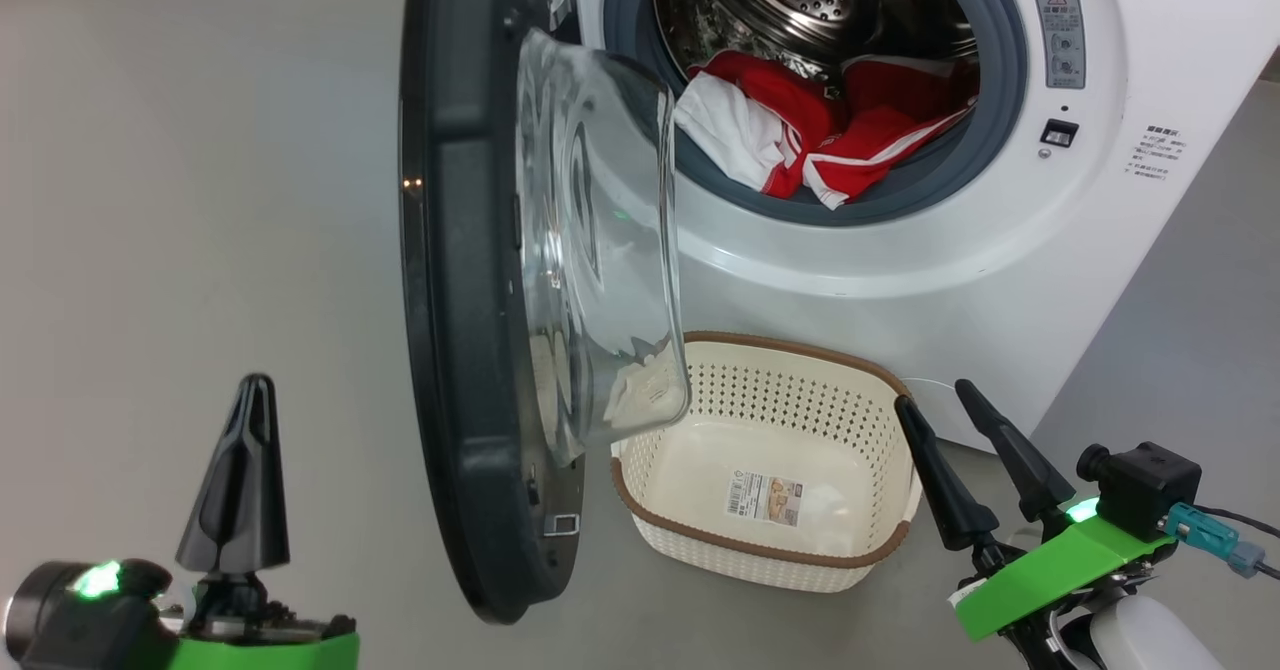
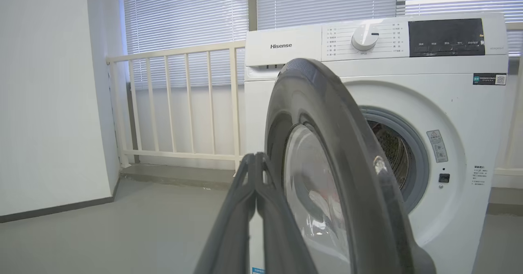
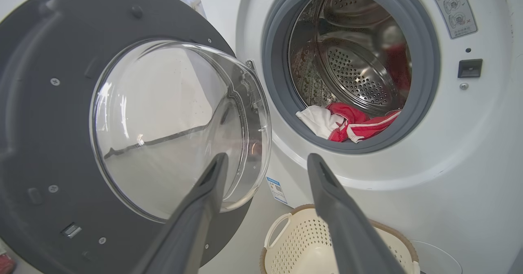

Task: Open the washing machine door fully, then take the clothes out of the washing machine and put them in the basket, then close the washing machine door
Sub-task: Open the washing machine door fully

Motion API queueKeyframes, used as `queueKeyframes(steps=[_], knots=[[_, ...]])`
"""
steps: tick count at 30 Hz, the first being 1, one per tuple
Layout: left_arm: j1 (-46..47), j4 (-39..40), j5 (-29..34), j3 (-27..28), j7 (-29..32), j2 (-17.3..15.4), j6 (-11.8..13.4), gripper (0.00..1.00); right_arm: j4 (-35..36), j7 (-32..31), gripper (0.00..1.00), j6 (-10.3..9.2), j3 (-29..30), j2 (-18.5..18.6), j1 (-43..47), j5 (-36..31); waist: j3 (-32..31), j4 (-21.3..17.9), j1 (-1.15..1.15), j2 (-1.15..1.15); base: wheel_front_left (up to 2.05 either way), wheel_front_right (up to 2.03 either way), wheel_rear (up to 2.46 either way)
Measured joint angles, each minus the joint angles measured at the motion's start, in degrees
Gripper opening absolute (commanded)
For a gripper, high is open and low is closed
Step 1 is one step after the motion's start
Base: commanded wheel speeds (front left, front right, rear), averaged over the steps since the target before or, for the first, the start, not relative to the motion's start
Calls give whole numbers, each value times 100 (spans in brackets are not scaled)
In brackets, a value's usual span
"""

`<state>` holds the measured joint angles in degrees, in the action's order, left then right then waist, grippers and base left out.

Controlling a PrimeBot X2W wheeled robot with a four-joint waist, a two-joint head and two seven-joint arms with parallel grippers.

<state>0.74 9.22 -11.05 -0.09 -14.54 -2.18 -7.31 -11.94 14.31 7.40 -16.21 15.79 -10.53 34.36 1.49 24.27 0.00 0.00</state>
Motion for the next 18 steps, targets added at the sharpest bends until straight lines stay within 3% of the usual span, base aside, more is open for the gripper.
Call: queueKeyframes(steps=[11,18], knots=[[4,1235,133,-589,-16,-4,0,0,-4,0,100,0,-3,-86,-1,0,0,-52,0,0,0,0,0],[3,1384,67,-1707,-14,-12,0,0,-7,0,100,0,-5,-82,-8,0,35,-85,0,0,0,0,0]])
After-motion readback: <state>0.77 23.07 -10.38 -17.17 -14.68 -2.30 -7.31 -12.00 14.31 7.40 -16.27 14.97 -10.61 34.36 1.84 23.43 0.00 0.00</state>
